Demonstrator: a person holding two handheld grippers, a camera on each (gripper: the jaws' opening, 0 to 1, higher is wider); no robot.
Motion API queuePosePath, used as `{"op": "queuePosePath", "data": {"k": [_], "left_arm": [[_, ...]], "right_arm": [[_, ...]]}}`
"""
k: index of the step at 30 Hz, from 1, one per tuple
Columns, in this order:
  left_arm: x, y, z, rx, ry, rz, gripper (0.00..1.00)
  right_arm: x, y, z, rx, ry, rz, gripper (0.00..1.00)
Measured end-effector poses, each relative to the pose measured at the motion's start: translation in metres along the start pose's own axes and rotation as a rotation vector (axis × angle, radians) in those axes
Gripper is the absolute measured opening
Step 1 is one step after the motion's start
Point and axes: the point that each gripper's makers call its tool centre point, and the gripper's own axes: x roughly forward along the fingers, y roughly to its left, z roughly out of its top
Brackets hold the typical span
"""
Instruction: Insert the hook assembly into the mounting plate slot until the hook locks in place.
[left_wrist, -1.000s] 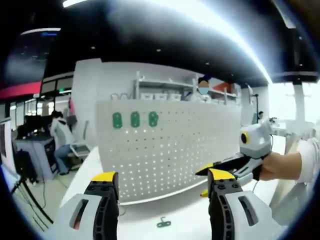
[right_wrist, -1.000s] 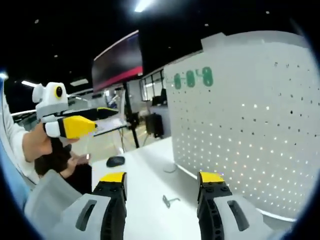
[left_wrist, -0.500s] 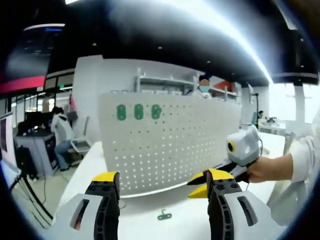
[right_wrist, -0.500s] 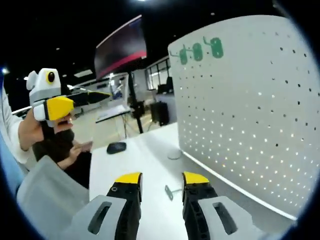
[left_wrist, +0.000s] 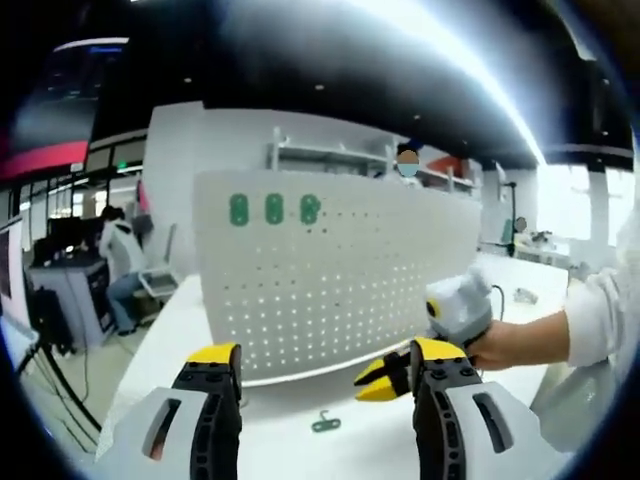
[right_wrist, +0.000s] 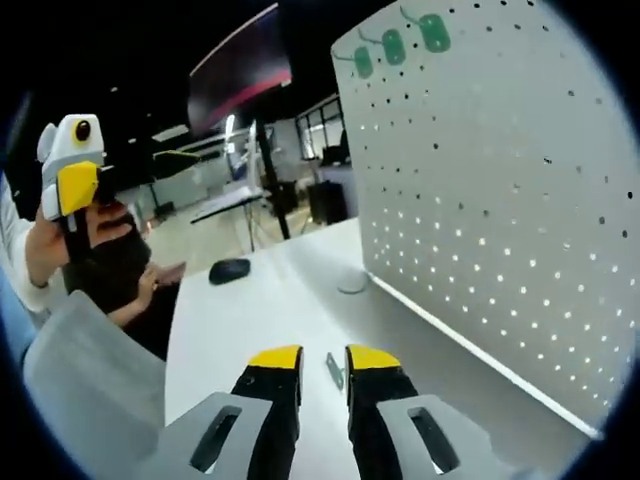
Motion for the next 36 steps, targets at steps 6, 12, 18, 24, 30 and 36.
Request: {"op": "queuePosePath", "data": {"k": [6, 12, 18, 24, 30, 36], "left_arm": [[0.000, 0.002, -0.002, 0.003, 0.009, 0.007, 0.69], [0.001, 0.000, -0.006, 0.002, 0.023, 0.010, 0.69], [0.003, 0.000, -0.008, -0.002, 0.032, 0.014, 0.68], [0.005, 0.001, -0.009, -0.006, 0.040, 0.021, 0.67], [0.007, 0.001, -0.013, -0.006, 0.055, 0.024, 0.66], [0.008, 0.001, -0.015, -0.008, 0.066, 0.026, 0.65]], "right_arm": [[0.015, -0.003, -0.015, -0.001, 0.038, 0.026, 0.08], [0.023, -0.008, -0.029, -0.001, 0.072, 0.040, 0.05], [0.028, -0.013, -0.044, 0.010, 0.105, 0.049, 0.04], [0.033, -0.015, -0.060, 0.006, 0.142, 0.061, 0.04], [0.039, -0.016, -0.068, 0.016, 0.153, 0.073, 0.04], [0.042, -0.013, -0.072, 0.002, 0.162, 0.084, 0.04]]}}
